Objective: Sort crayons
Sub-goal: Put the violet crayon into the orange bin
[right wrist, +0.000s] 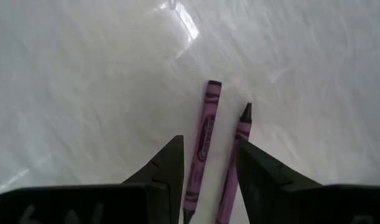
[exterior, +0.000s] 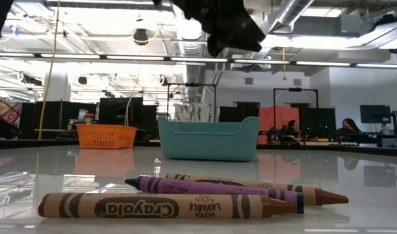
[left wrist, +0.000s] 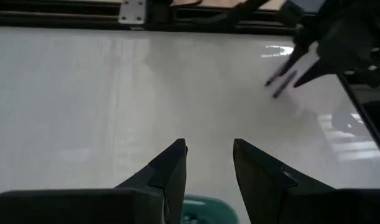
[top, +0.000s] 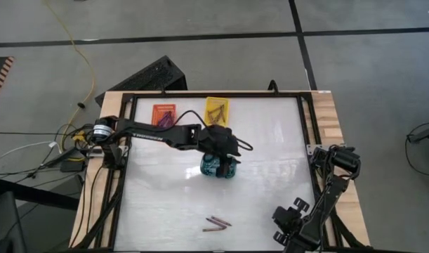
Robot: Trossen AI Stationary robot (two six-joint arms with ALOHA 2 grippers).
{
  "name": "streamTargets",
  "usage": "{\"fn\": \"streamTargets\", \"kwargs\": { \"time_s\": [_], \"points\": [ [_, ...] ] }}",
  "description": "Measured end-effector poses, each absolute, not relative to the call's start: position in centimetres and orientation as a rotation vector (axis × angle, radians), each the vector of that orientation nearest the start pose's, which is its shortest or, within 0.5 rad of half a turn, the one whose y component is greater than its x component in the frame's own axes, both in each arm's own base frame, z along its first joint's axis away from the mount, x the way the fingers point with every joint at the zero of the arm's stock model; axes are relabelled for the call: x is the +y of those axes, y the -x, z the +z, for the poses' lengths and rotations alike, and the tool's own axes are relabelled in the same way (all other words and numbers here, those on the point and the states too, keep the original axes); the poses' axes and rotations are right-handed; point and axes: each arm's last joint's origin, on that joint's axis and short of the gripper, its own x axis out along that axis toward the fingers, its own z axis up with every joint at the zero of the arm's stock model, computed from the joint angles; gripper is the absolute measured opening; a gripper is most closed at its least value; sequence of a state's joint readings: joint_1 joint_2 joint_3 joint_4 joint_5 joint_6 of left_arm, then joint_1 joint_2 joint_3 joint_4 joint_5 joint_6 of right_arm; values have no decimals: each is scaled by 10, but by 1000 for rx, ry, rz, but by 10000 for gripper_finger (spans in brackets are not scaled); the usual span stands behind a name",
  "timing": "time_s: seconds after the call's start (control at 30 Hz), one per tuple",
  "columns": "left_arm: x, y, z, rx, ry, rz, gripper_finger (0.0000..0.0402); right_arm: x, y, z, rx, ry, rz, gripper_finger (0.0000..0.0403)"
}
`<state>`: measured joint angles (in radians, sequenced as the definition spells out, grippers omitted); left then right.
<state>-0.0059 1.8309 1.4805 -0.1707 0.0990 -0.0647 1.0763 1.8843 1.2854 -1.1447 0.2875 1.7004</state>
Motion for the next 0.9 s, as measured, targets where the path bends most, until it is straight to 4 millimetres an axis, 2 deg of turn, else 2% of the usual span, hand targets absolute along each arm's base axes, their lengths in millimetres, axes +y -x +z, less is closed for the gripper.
{"fn": "streamTargets", "kwargs": {
  "time_s": [0.13,0.3,0.47,0.57,0.77,0.9],
  "points": [
    [-15,-423,290,518,79,-106,120,280,-160,171,1261,-288,-611,136],
    [-21,-423,294,523,77,-119,120,278,-158,151,1273,-363,-565,136],
    [-25,-422,294,537,79,-123,120,279,-159,141,1257,-403,-528,129],
    [-26,-422,294,537,80,-125,120,279,-161,143,1261,-413,-519,101],
    [-26,-422,294,545,81,-122,120,280,-170,143,1267,-409,-461,17],
    [-29,-420,292,565,80,-126,120,278,-181,143,1269,-419,-421,7]
  ]
}}
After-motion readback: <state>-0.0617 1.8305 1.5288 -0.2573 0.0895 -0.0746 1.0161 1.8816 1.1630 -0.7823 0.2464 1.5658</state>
